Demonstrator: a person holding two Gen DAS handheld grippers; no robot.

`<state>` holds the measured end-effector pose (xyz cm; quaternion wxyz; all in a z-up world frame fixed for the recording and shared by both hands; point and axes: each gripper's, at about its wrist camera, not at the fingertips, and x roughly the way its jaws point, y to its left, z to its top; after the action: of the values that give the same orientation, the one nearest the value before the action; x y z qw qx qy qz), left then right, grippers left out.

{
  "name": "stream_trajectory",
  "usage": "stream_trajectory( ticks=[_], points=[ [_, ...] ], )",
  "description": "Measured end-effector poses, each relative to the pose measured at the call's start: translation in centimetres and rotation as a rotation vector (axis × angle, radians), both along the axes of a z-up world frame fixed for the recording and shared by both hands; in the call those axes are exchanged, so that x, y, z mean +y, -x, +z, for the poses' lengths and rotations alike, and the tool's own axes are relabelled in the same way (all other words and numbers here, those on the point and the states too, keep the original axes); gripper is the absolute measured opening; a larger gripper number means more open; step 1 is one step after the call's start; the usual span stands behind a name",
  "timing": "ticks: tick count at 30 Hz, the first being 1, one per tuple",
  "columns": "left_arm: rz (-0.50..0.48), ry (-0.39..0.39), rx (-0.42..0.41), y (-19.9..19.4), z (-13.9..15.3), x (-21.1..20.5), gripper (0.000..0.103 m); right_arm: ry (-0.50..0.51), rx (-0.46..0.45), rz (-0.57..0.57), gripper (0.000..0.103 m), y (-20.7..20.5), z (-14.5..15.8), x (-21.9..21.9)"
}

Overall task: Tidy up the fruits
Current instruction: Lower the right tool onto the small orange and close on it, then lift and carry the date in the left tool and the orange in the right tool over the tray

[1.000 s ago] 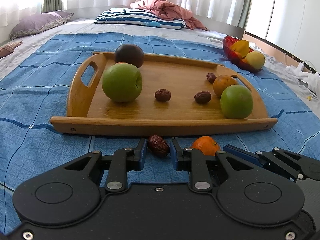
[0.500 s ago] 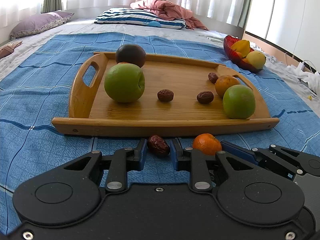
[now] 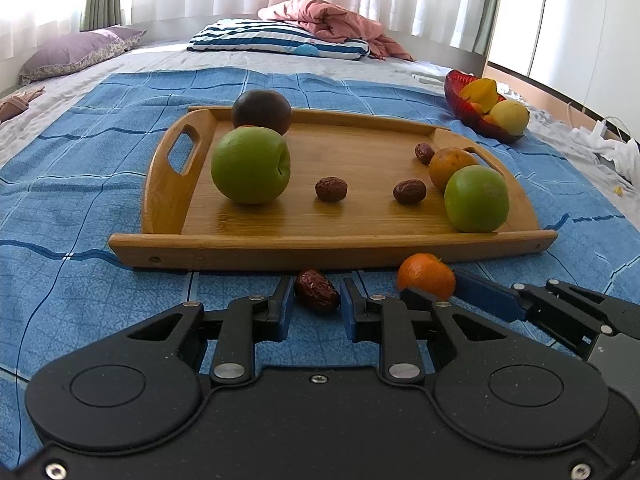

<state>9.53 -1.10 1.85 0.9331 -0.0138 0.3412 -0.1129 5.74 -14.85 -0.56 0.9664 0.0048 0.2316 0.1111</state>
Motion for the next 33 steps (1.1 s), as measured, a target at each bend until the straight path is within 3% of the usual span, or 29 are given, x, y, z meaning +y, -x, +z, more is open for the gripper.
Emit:
stream_trajectory(
  ticks=[33],
  points=[
    [0.004, 0.005, -0.05, 1.8, 1.4, 0.2, 0.024, -0.019, -0.051, -0.058, 0.037, 1.4, 1.3, -1.3]
  ],
)
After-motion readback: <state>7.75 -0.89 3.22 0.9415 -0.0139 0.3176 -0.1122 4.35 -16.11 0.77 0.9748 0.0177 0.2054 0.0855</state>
